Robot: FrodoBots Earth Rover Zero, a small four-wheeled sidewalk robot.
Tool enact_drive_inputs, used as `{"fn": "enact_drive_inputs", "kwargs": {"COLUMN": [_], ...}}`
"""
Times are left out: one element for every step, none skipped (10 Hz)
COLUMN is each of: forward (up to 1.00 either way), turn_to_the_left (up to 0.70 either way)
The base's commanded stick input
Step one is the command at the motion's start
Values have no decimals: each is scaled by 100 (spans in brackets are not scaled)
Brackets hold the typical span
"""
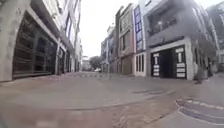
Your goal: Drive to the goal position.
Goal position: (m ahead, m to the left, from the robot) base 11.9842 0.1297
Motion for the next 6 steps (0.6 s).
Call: {"fn": "enact_drive_inputs", "kwargs": {"forward": [0,0,0,0,0,0], "turn_to_the_left": [85,85,85,85,85,85]}}
